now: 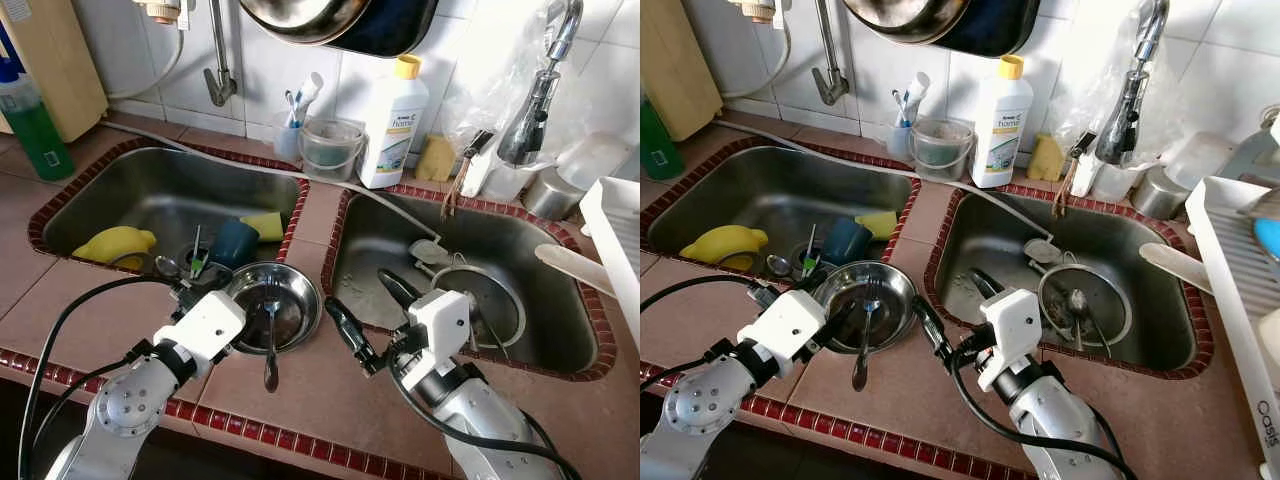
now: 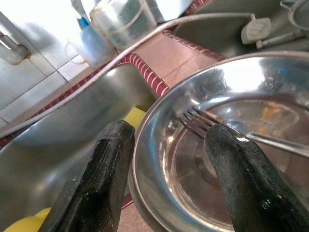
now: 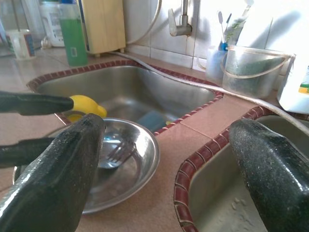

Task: Kitchen organization

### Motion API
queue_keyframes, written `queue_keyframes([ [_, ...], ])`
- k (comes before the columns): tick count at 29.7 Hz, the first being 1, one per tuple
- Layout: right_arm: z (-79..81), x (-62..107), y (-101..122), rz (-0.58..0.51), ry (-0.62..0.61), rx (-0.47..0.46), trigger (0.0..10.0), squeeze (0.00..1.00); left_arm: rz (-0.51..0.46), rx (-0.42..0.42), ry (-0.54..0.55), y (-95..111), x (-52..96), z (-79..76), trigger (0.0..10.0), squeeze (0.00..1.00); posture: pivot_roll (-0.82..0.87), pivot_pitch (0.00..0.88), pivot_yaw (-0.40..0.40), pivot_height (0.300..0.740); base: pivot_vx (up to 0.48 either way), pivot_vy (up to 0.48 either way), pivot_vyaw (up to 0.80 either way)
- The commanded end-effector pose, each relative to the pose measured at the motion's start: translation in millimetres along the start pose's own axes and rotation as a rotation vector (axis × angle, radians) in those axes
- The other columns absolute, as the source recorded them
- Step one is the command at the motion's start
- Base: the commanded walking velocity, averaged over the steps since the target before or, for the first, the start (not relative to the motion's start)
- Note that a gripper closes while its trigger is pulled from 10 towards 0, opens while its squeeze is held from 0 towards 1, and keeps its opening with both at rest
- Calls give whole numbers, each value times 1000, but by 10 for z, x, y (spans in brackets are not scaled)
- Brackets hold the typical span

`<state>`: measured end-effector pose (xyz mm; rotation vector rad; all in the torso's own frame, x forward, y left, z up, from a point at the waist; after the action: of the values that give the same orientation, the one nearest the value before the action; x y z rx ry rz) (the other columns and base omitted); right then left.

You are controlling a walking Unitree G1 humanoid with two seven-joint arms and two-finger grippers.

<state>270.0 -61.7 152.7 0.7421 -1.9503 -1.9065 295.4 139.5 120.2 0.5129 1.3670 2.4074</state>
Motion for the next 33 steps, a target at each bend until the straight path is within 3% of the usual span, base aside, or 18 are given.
queue_keyframes([
  [1,-25,2,73,-18,-10,-2,10000,0,-5,-33,-22,8,-6,-5,10000,0,-150,105,-71,732,0,0,0],
  [33,-35,-27,188,-42,-21,-36,10000,0,12,-156,-38,-156,-98,216,10000,0,-162,110,-61,732,0,0,0],
])
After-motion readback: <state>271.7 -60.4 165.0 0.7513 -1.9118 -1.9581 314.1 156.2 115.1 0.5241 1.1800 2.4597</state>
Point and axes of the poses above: a point about 5 cm out from each wrist's last joint towards the gripper, its own x axis pointing back from the gripper into the wrist, its own y axis along the axis of the wrist's last joint, z = x × y, the point moved 6 cm from there along -x, pointing out of the wrist towards the gripper, and after that the axes turned 6 degrees about x, right-handed, at the moved point
